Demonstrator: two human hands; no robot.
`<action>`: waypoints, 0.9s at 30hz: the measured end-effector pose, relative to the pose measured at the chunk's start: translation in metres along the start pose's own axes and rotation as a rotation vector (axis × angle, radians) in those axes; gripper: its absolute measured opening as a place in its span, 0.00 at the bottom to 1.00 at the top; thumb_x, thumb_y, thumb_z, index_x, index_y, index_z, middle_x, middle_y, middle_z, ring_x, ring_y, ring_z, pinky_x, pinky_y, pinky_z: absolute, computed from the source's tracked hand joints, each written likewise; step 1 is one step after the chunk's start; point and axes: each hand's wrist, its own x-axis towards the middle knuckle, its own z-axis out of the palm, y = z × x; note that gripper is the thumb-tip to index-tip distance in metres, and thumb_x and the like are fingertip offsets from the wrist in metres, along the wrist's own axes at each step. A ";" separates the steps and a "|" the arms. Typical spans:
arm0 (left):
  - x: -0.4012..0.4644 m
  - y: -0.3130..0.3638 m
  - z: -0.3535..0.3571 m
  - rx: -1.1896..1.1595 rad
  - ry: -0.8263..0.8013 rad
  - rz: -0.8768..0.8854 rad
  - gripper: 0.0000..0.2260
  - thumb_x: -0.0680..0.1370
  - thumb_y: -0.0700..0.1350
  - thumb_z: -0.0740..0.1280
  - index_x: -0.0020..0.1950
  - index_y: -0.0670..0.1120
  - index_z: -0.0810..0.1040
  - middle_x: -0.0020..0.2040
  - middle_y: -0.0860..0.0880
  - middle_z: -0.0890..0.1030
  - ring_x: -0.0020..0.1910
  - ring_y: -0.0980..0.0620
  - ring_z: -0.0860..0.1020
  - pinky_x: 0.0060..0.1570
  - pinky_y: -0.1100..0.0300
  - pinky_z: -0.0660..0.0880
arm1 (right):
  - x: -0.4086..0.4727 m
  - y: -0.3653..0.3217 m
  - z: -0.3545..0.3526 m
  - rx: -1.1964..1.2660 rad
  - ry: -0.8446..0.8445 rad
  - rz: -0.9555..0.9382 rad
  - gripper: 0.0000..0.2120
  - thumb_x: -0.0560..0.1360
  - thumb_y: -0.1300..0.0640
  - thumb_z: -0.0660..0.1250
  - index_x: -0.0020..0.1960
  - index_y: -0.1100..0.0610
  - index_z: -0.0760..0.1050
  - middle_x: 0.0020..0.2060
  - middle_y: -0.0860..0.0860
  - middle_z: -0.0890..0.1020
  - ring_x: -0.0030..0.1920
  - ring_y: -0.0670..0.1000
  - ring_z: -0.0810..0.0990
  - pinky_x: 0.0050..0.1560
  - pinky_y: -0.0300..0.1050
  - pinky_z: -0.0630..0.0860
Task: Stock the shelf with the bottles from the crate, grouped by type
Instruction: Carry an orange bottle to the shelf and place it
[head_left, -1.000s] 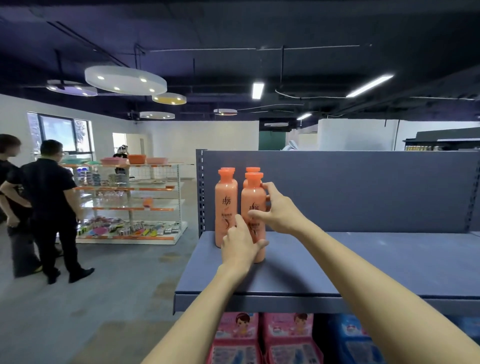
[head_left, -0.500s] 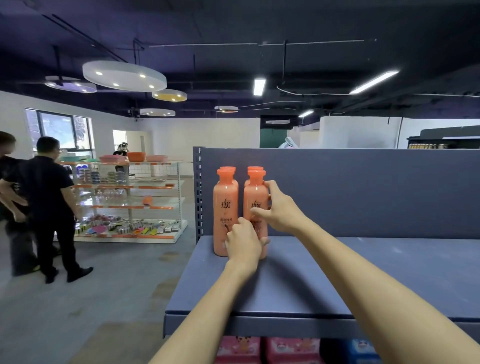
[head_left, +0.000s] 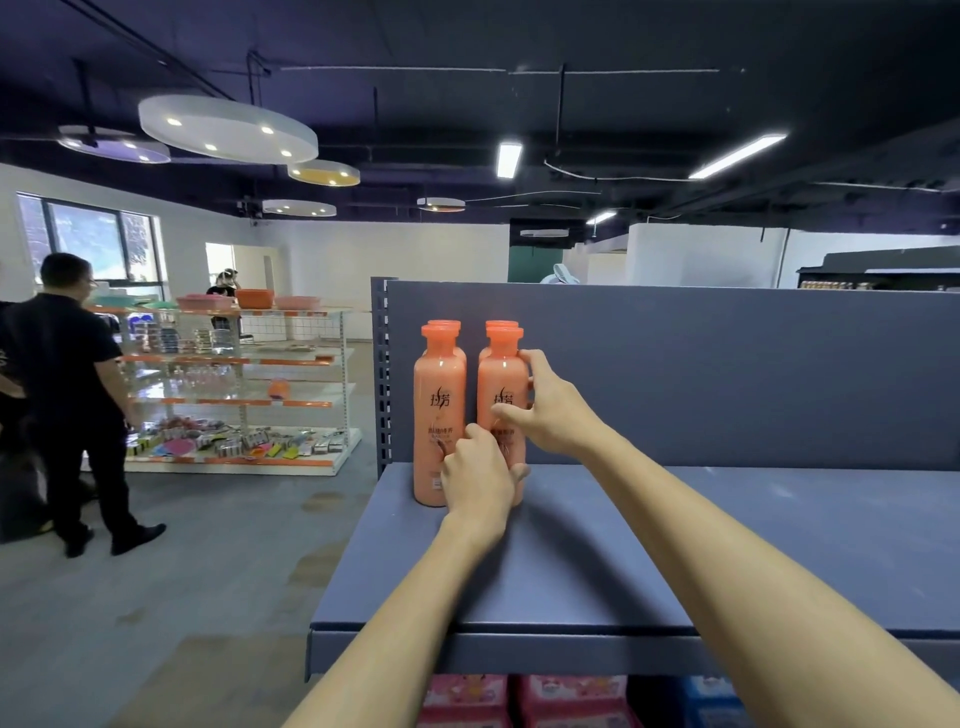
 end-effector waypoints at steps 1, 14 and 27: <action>0.000 0.000 0.000 -0.001 -0.001 0.001 0.24 0.73 0.54 0.74 0.56 0.41 0.69 0.55 0.41 0.81 0.57 0.39 0.80 0.49 0.50 0.76 | -0.001 -0.001 0.001 0.000 0.002 0.008 0.33 0.74 0.51 0.71 0.73 0.49 0.58 0.54 0.50 0.78 0.50 0.49 0.78 0.46 0.40 0.72; -0.033 -0.003 -0.056 0.020 0.026 0.157 0.16 0.75 0.55 0.69 0.54 0.44 0.73 0.50 0.42 0.81 0.51 0.37 0.79 0.44 0.52 0.74 | -0.049 -0.051 -0.018 -0.189 -0.061 0.136 0.37 0.78 0.54 0.67 0.79 0.51 0.50 0.62 0.59 0.77 0.59 0.59 0.77 0.58 0.52 0.75; -0.077 0.026 -0.099 0.120 0.093 0.222 0.16 0.73 0.55 0.69 0.55 0.47 0.73 0.51 0.45 0.81 0.51 0.40 0.80 0.41 0.53 0.71 | -0.108 -0.076 -0.078 -0.471 -0.108 0.035 0.24 0.79 0.52 0.65 0.73 0.53 0.63 0.62 0.59 0.77 0.57 0.59 0.78 0.56 0.56 0.77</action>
